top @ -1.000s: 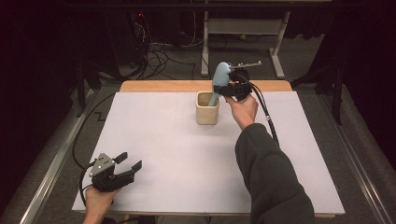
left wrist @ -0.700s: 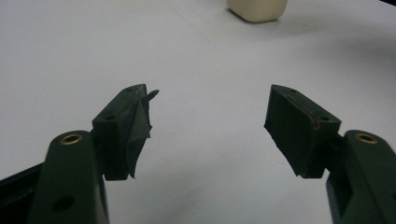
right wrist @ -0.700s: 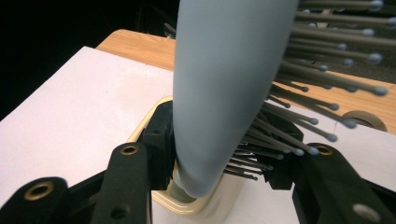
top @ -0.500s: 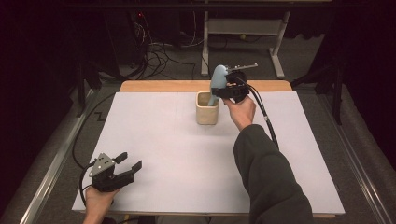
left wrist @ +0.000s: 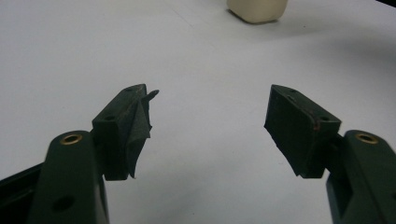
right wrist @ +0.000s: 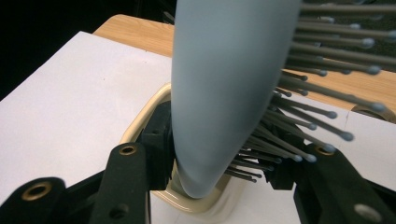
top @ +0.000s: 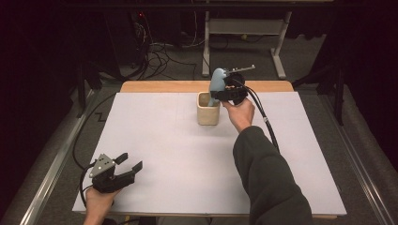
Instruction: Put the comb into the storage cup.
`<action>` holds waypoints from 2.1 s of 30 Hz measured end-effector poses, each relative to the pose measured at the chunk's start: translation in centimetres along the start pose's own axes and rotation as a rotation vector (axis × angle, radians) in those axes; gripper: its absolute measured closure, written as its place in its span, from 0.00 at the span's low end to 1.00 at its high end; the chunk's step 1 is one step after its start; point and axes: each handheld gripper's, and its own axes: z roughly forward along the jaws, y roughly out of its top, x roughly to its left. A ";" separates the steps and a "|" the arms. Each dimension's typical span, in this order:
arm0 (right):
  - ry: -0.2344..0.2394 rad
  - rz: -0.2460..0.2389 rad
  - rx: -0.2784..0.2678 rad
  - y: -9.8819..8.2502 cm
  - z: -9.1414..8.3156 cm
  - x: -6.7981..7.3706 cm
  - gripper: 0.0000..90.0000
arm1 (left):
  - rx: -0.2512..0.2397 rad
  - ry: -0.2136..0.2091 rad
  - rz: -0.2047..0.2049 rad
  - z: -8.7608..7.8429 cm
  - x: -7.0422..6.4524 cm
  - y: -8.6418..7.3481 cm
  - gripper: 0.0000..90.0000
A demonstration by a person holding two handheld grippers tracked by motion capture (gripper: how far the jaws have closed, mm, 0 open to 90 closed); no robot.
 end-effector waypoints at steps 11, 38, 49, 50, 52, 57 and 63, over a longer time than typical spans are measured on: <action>0.003 -0.003 0.006 -0.2 0.2 0.2 0.59 | 0.000 0.001 -0.001 0.0 0.0 0.0 0.35; -0.027 -0.014 -0.005 -0.8 -1.3 -1.2 0.41 | 0.000 0.009 -0.006 0.0 0.1 0.0 0.35; -0.064 -0.074 -0.072 -1.8 -2.5 -1.4 0.35 | 0.000 0.002 -0.008 0.0 0.0 0.0 0.35; -0.061 -0.074 -0.076 -1.8 -2.6 -1.4 0.35 | 0.001 0.000 -0.009 0.0 0.0 0.0 0.35; -0.061 -0.078 -0.084 -2.1 -2.8 -1.5 0.35 | 0.004 -0.002 -0.005 0.0 -0.1 0.0 0.35; -0.064 -0.079 -0.089 -2.6 -3.5 -1.8 0.34 | -0.005 0.004 -0.008 -0.4 -0.1 -0.1 0.35; -0.052 -0.081 -0.104 -3.2 -4.1 -2.0 0.34 | -0.004 0.002 -0.012 -0.3 -0.1 -0.1 0.35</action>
